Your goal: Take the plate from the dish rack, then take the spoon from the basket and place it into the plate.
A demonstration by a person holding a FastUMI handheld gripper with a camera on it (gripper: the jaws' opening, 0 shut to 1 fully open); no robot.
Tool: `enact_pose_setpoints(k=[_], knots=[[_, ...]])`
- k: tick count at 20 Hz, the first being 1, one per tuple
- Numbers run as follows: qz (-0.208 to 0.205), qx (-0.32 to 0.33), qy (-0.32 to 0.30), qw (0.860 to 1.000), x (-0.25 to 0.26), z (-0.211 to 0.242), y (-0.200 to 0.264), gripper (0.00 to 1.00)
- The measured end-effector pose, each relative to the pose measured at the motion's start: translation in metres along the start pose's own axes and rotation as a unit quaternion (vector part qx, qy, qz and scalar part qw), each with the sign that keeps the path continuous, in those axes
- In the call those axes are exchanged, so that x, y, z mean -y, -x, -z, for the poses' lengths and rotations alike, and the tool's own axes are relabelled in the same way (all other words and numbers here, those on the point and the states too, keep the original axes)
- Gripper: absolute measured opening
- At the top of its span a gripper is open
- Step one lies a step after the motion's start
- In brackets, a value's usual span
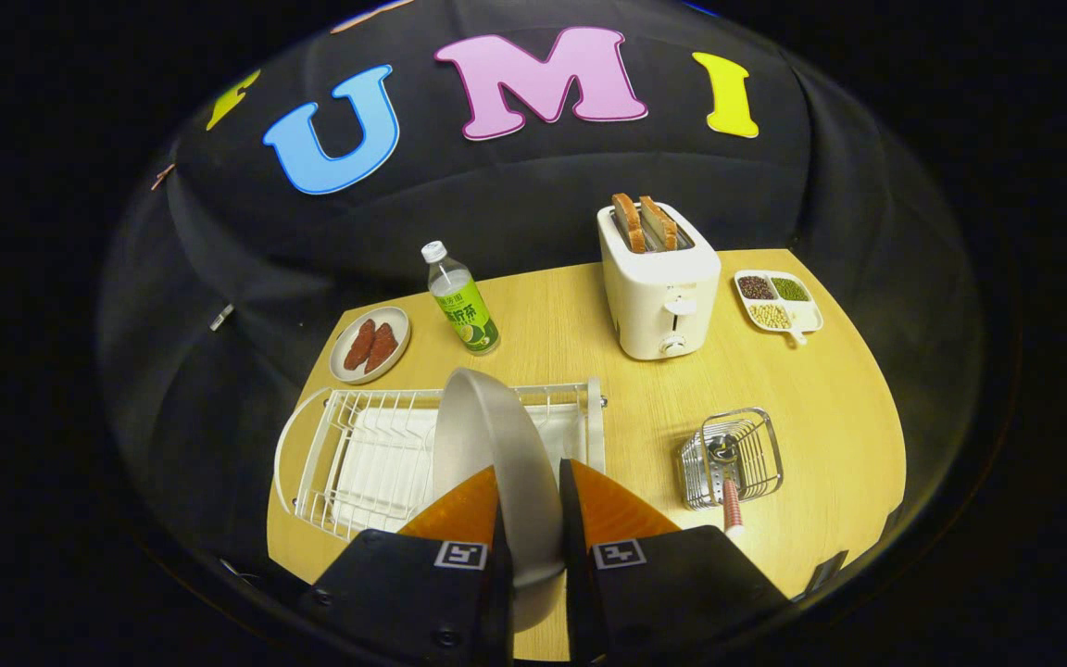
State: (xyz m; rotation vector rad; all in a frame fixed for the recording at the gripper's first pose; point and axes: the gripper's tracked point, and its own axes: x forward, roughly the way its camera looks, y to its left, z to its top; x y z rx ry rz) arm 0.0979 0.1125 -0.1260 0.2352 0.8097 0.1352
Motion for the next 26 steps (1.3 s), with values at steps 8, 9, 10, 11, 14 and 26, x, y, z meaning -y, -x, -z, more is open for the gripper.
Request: enact_pose_setpoints(k=[8, 9, 10, 11, 14, 26], knots=[[-0.078, -0.025, 0.019, 0.996, 0.053, 0.070, 0.090, 0.27], [-0.084, -0.036, 0.013, 0.996, 0.061, 0.086, 0.098, 0.27], [-0.087, -0.047, 0.001, 0.995, 0.070, 0.100, 0.105, 0.27], [-0.083, -0.051, -0.012, 0.995, 0.083, 0.111, 0.112, 0.27], [-0.065, -0.062, -0.043, 0.995, 0.120, 0.136, 0.123, 0.27], [-0.111, -0.166, -0.027, 0.979, 0.175, 0.190, 0.037, 0.27]])
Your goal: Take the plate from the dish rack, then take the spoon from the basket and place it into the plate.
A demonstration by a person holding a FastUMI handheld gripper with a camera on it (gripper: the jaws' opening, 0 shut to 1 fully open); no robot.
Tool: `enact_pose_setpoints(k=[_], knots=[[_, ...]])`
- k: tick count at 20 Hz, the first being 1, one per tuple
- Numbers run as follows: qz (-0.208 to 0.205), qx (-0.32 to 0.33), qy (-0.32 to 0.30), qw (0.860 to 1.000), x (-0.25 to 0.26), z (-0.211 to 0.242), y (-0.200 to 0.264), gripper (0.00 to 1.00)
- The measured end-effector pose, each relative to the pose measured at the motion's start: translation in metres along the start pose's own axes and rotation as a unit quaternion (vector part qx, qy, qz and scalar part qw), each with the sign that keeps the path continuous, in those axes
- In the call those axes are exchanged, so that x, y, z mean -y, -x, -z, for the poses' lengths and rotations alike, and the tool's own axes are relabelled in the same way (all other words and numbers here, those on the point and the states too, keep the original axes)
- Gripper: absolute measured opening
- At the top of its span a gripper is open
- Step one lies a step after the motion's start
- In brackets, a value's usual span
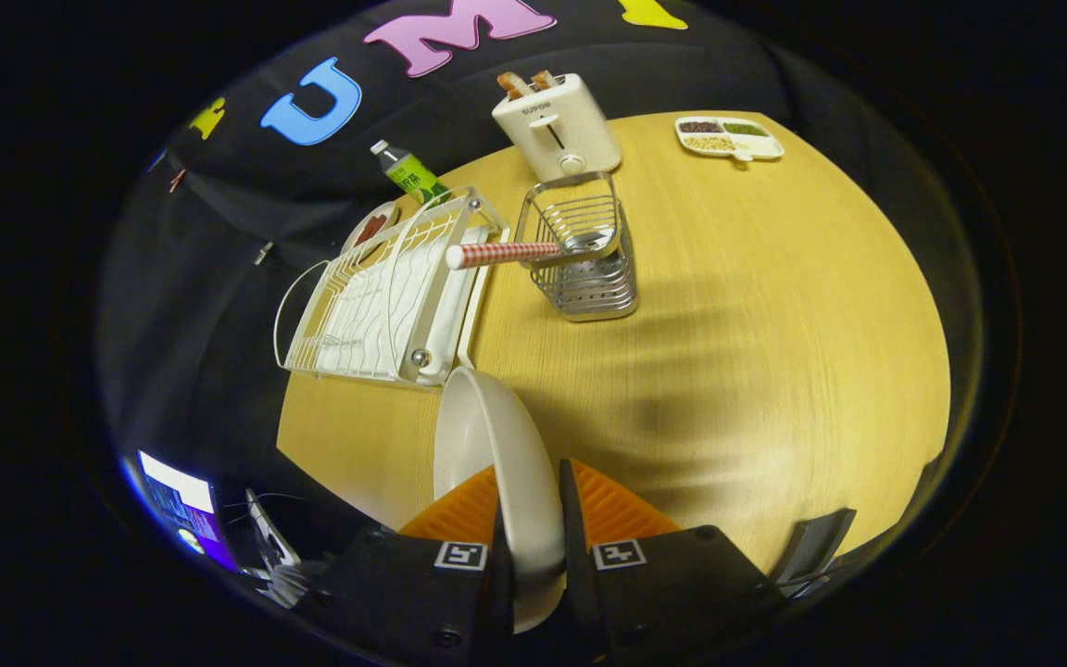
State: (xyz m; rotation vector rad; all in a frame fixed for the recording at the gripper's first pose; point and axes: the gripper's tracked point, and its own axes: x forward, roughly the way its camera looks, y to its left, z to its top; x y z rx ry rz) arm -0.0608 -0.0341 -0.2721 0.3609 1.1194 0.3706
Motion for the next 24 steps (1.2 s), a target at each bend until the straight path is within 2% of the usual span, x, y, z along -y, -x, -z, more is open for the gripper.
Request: enact_pose_setpoints(k=[2, 4, 7, 10, 15, 20, 24], knots=[[-0.030, -0.016, -0.012, 0.999, 0.001, 0.003, -0.011, 0.27], [-0.039, -0.022, -0.016, 0.999, 0.011, 0.000, -0.020, 0.27], [-0.033, -0.025, -0.004, 0.999, 0.023, -0.003, -0.026, 0.33], [-0.003, 0.001, 0.036, 0.999, 0.046, -0.013, -0.032, 0.42], [0.000, 0.063, 0.094, 0.994, 0.050, -0.034, -0.005, 0.98], [-0.012, 0.152, 0.157, 0.976, 0.029, -0.067, 0.025, 0.99], [-0.018, 0.207, 0.222, 0.953, 0.002, -0.095, 0.031, 0.99]])
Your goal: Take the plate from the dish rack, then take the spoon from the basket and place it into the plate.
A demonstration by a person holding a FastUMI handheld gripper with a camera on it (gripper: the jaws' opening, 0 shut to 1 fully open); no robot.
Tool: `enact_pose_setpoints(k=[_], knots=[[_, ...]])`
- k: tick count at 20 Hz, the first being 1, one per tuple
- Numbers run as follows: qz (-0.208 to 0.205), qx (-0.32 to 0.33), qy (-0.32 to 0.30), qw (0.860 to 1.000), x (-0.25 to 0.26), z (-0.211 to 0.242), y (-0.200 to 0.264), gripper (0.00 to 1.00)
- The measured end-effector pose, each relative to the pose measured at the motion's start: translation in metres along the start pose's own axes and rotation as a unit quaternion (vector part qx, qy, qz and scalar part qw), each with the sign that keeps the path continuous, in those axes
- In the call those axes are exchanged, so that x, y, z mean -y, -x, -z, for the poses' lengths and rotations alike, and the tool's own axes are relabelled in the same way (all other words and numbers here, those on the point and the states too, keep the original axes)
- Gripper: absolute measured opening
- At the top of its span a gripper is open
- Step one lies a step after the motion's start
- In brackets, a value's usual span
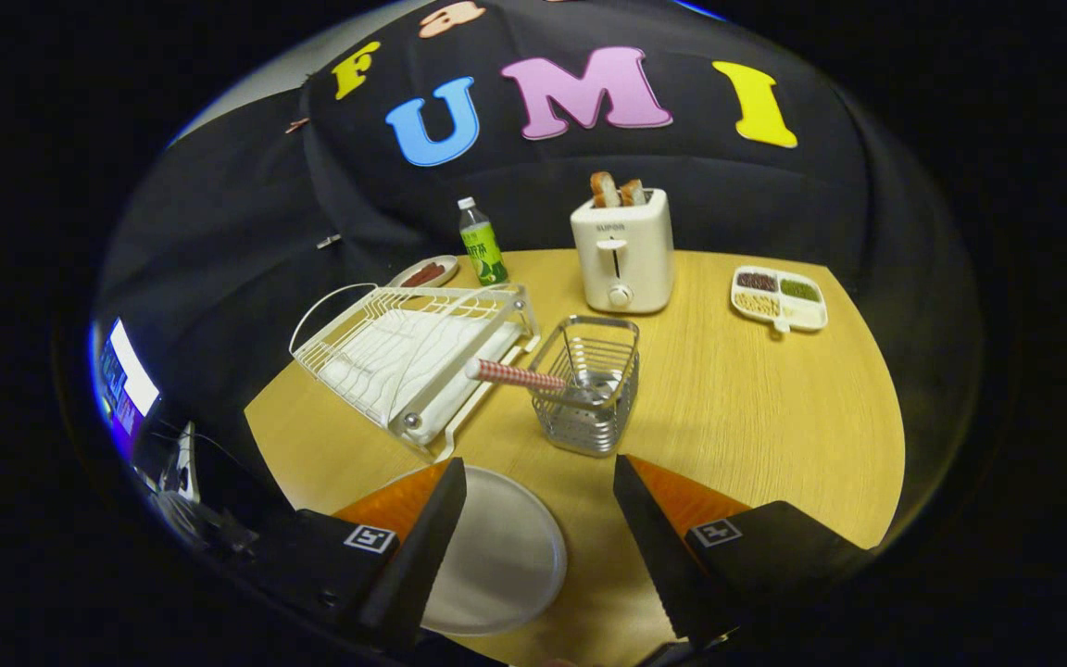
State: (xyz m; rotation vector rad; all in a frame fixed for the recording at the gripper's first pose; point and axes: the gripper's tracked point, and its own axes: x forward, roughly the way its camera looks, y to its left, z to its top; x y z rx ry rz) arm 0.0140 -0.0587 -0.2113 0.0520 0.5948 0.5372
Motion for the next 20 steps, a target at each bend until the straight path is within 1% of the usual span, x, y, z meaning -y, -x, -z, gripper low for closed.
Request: enact_pose_setpoints(k=[4, 6, 8, 11, 14, 16, 17, 18, 20], knots=[[-0.012, 0.030, 0.043, 0.999, -0.014, -0.027, -0.024, 0.99], [-0.007, 0.037, 0.070, 0.997, -0.012, -0.035, -0.043, 0.99], [0.003, 0.033, 0.098, 0.995, -0.005, -0.033, -0.061, 0.99], [0.012, 0.032, 0.111, 0.993, 0.000, -0.029, -0.080, 0.99], [0.013, 0.033, 0.113, 0.993, 0.000, -0.028, -0.090, 0.96], [0.013, 0.040, 0.109, 0.993, -0.001, -0.032, -0.091, 0.89], [0.009, 0.042, 0.104, 0.994, -0.002, -0.033, -0.092, 0.82], [0.005, 0.042, 0.099, 0.994, -0.004, -0.033, -0.093, 0.77], [0.012, 0.040, 0.102, 0.994, -0.001, -0.035, -0.091, 0.62]])
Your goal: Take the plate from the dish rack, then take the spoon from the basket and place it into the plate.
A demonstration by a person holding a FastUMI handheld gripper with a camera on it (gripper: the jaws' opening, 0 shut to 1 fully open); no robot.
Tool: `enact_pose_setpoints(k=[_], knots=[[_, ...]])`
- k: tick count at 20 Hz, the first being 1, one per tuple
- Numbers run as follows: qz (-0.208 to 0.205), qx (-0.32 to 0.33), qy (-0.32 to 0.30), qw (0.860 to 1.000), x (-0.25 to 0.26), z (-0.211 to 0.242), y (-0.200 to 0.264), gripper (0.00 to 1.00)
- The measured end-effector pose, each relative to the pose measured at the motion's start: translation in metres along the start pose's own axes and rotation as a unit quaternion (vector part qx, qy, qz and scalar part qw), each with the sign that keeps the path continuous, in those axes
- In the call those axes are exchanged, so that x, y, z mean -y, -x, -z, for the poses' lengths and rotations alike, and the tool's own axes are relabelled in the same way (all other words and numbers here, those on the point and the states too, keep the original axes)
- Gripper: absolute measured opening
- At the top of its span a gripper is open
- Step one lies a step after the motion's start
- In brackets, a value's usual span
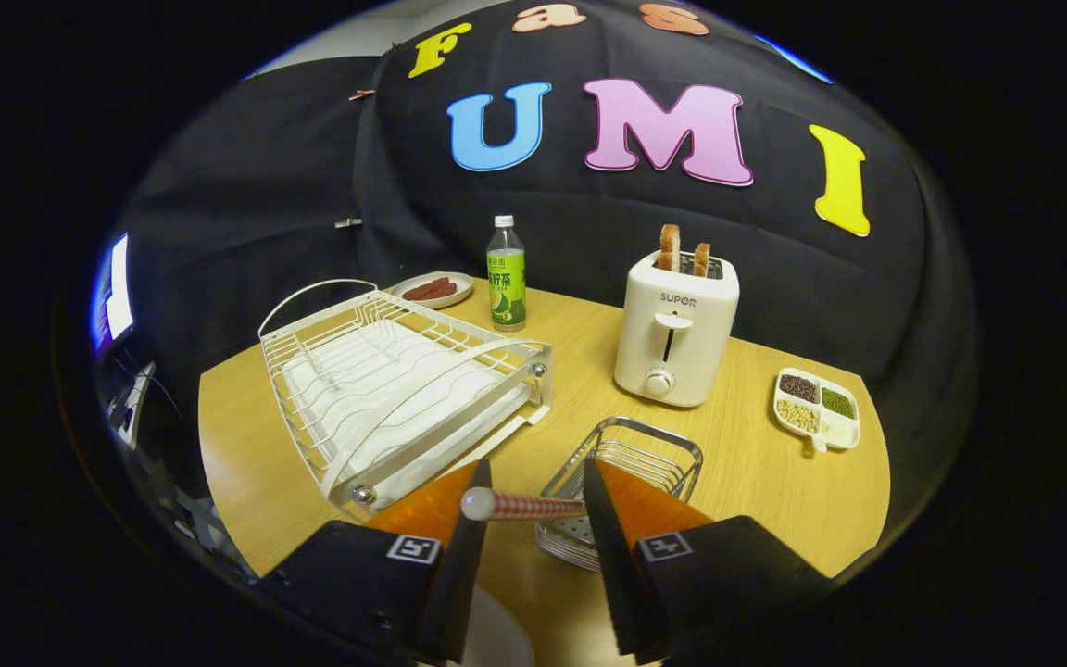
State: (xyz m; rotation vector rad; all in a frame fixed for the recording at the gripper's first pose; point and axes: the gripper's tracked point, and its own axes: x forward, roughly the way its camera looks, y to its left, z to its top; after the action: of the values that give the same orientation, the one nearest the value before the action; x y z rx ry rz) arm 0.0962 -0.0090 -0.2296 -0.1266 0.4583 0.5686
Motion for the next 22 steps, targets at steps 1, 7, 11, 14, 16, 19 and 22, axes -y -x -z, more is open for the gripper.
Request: enact_pose_setpoints(k=[1, 7, 11, 14, 16, 19, 22], knots=[[0.004, -0.001, 0.003, 1.000, -0.001, 0.000, 0.000, 0.58], [0.038, 0.015, -0.008, 0.999, 0.017, -0.016, 0.011, 0.41], [0.057, 0.010, 0.001, 0.998, 0.027, -0.017, 0.014, 0.18], [0.052, 0.005, 0.004, 0.999, 0.028, -0.022, 0.016, 0.16], [0.049, 0.009, -0.003, 0.999, 0.028, -0.031, 0.022, 0.14], [0.051, 0.032, 0.001, 0.998, 0.030, -0.054, 0.033, 0.14], [0.040, 0.039, -0.003, 0.998, 0.027, -0.069, 0.049, 0.14]])
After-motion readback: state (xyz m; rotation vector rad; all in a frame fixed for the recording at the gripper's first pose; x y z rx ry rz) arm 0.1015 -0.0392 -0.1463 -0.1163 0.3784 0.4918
